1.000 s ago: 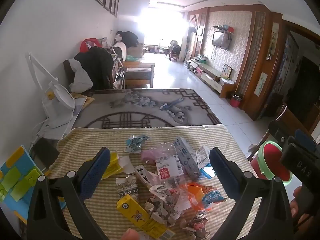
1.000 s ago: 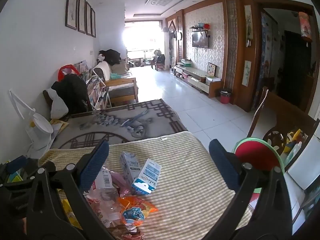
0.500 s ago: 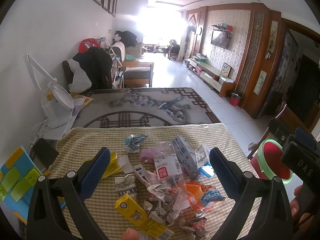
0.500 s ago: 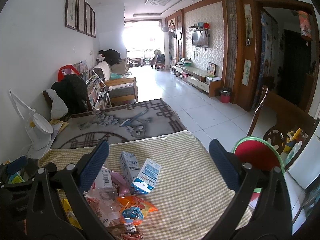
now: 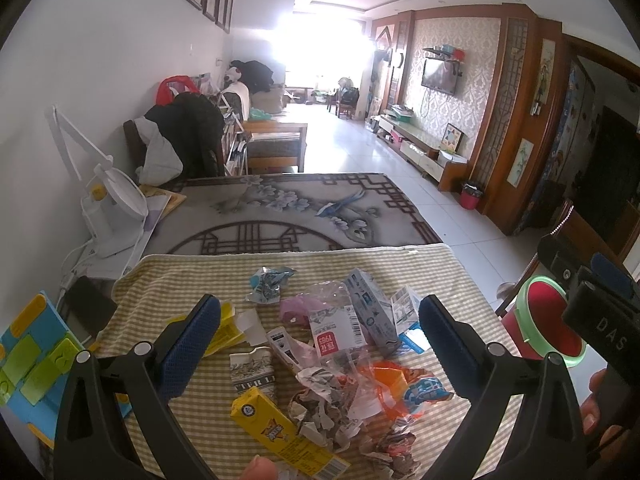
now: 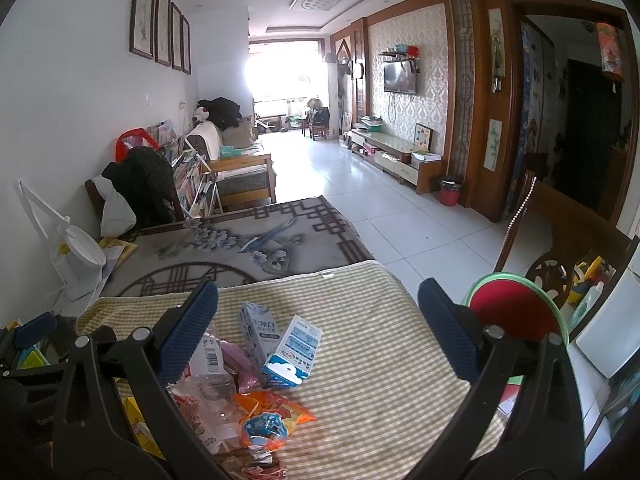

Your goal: Collect trash

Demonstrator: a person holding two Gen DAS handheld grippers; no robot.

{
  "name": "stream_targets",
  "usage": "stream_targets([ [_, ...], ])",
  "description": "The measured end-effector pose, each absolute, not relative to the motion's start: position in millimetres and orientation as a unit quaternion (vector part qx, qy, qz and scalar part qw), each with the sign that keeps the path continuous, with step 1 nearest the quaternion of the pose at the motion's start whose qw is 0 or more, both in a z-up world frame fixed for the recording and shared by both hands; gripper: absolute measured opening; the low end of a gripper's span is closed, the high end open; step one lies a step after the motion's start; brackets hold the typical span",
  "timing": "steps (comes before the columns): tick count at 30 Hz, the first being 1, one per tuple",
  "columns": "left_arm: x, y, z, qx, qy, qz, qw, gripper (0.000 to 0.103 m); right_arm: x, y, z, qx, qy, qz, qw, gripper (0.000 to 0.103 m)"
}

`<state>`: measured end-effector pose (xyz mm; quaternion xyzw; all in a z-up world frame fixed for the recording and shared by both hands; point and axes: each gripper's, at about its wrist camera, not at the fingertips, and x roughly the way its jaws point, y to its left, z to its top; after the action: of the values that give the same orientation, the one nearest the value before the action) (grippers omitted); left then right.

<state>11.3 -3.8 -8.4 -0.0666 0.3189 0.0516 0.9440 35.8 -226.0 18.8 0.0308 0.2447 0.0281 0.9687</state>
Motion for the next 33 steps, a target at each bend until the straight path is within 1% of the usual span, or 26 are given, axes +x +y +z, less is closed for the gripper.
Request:
stream_targets([
  [33, 11.5, -4.8, -8.2, -0.066, 0.320, 0.051, 0.944, 0.095, 36.1, -223.4, 17.9, 0.029, 0.246, 0.028, 0.969, 0.099],
])
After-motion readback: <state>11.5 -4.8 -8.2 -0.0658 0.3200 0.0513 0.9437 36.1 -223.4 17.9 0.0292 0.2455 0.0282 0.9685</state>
